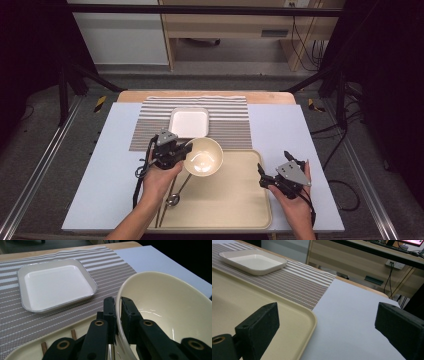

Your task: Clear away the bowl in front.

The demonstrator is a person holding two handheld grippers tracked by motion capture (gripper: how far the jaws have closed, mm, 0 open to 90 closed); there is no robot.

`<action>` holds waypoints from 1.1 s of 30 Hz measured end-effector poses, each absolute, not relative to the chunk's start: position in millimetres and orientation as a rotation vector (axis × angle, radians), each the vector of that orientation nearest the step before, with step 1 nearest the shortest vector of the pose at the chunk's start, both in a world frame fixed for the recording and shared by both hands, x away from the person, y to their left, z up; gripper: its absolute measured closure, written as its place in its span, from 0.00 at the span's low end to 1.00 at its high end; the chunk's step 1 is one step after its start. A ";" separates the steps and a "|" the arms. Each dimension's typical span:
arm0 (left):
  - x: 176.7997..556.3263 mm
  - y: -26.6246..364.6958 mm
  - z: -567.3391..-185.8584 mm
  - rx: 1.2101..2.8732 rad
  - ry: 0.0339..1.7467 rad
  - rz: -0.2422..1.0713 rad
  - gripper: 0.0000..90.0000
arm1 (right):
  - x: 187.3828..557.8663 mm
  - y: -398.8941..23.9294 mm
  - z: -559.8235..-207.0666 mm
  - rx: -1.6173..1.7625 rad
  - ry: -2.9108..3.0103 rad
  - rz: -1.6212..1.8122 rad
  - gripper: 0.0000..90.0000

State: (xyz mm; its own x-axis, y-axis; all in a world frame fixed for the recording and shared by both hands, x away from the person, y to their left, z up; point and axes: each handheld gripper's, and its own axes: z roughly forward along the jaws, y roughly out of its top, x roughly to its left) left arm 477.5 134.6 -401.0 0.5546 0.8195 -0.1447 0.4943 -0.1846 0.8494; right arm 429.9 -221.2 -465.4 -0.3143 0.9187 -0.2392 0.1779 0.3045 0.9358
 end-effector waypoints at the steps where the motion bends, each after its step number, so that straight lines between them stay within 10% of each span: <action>1: 474.5 133.6 -401.9 1.844 1.072 0.426 0.92 | 429.7 -221.6 -465.2 1.004 1.707 1.084 0.06; 33: 436.4 134.6 -440.6 1.922 1.052 0.311 0.91 | 430.0 -218.0 -466.6 0.990 1.726 1.072 0.06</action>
State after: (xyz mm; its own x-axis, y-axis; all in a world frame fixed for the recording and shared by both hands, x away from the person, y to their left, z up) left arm 436.4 134.6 -440.6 0.6070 0.7728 -0.1854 0.5473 -0.2374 0.8025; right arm 430.0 -218.0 -466.6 -0.3218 0.9133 -0.2496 0.1813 0.3181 0.9306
